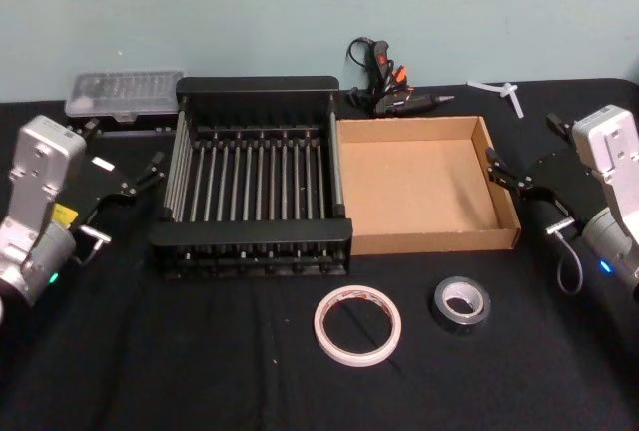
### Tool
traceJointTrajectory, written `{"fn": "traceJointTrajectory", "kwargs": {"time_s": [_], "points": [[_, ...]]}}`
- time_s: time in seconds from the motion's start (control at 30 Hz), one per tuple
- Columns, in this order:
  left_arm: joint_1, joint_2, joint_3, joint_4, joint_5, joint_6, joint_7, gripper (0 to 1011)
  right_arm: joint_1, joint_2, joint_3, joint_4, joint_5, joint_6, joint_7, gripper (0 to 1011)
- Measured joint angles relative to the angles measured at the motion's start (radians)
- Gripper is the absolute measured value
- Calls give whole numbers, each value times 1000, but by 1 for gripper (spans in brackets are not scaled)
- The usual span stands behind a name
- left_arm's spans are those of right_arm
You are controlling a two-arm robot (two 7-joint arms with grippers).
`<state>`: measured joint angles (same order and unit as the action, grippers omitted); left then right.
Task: Pick up the white tape and place it into the black box , Pick up the silver tape and place it into the brown box.
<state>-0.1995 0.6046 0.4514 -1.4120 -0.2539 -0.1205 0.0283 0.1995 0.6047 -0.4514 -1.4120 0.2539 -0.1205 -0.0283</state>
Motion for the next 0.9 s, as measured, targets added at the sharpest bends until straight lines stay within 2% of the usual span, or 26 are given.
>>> {"fn": "traceJointTrajectory", "kwargs": {"time_s": [0.9], "points": [[0,0,0,0,0,0,0,1001,0,0,0,0,0,0,0,1002]]}}
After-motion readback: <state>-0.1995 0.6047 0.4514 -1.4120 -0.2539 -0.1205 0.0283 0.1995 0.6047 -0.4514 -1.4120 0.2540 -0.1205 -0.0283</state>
